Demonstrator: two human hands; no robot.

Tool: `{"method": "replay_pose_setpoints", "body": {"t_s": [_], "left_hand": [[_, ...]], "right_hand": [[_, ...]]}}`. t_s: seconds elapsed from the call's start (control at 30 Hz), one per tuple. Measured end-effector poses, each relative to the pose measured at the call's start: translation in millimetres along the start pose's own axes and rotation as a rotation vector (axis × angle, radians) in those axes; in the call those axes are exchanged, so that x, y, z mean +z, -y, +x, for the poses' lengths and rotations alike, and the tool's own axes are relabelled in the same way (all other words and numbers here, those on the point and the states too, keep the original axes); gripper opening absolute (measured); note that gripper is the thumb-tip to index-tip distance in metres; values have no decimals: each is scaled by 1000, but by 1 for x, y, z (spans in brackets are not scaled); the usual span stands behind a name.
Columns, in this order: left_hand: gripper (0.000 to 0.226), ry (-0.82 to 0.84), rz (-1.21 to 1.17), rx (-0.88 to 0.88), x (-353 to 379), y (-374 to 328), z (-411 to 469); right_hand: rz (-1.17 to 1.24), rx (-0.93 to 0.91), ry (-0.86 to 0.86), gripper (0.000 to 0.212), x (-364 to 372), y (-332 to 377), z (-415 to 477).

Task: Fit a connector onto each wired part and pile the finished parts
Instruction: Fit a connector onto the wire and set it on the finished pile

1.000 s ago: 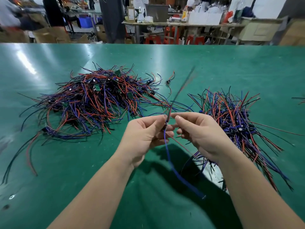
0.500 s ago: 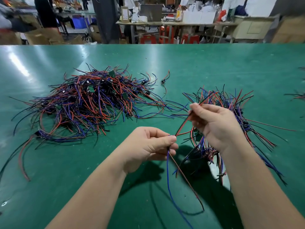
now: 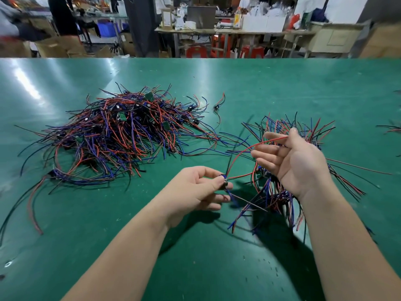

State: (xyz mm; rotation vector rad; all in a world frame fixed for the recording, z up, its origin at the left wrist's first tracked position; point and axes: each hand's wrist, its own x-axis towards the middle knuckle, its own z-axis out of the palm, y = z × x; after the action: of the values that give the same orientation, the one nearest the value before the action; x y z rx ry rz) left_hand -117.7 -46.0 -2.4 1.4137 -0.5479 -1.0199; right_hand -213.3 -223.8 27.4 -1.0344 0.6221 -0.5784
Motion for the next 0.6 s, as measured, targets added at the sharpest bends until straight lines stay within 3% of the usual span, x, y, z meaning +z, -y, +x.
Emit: {"method": "replay_pose_setpoints", "body": {"t_s": [0.17,0.33,0.4,0.5,0.53,0.6], "left_hand": [[13,-112,-143,74,-5,-4,3],[24,-27,-482,172,-7,-11,4],[27,29,-599,213,-9,-14,2],[29,60,-690,265,-11,-15,1],[30,61,-707,273,-11,-16,1],[34,50,-709,278,-10,-17,1]], "right_hand": [[-122,78,37,66,2,-5,1],[-108,125,36,85,-1,-3,6],[-108,150,68,69,-2,-2,4],[-221,152,197,25,0,-7,-2],[-262,146,260,19,2,-9,-5],[-303,123,403,28,6,-13,-10]]}}
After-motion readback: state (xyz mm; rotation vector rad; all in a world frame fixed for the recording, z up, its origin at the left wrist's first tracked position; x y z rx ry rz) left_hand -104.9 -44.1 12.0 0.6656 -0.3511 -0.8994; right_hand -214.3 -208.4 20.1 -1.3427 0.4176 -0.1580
